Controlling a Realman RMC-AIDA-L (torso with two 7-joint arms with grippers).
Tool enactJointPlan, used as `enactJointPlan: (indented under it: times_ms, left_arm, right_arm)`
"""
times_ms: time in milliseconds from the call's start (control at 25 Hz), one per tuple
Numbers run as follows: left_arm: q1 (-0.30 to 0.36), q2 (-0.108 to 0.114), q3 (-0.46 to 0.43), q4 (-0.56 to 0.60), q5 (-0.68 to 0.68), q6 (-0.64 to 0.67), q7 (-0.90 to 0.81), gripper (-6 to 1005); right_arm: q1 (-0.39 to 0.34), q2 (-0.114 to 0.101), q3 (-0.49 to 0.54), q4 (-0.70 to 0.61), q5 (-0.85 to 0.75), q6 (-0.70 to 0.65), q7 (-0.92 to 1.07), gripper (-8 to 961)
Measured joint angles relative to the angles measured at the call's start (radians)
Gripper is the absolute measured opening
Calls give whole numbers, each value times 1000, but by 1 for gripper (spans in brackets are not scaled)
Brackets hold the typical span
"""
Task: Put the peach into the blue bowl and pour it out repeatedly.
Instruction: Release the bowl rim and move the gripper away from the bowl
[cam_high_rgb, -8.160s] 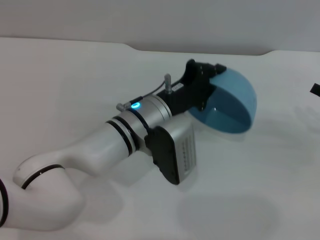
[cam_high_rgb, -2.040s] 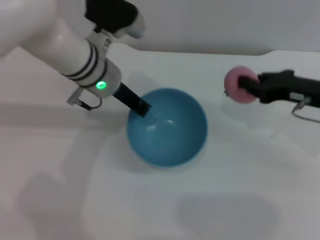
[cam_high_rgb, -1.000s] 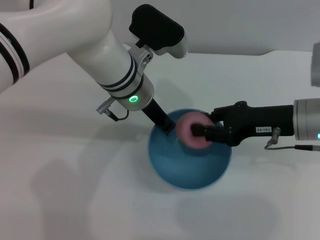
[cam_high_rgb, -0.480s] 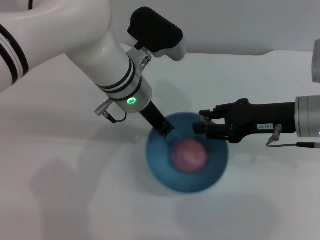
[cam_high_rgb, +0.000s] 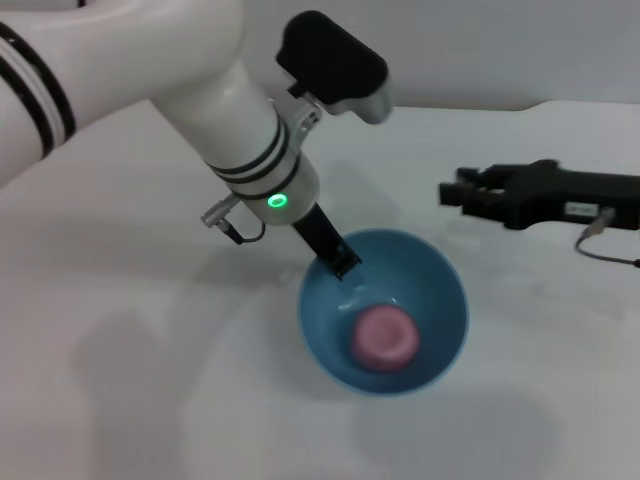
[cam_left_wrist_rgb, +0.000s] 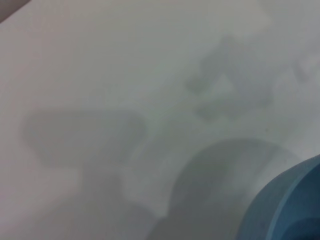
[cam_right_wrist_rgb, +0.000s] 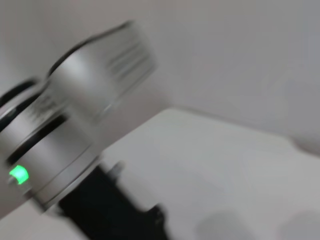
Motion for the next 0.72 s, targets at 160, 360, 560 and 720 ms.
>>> enactJointPlan:
  times_ms: [160, 360, 560, 720]
  left_arm:
    - [-28, -4, 69, -4, -1, -1, -5, -1]
    - [-39, -7, 161, -6, -52, -67, -8, -1]
    - [-30, -6, 165, -6, -55, -121, -29, -1]
    - [-22, -2, 161, -7, -49, -140, -33, 61]
  right_arm:
    - [-26, 0, 64, -1, 1, 1, 0, 415]
    - [-49, 3, 105, 7, 3, 2, -4, 416]
    - [-57, 3, 108, 9, 4, 3, -5, 417]
    - [-57, 3, 108, 9, 4, 4, -6, 418]
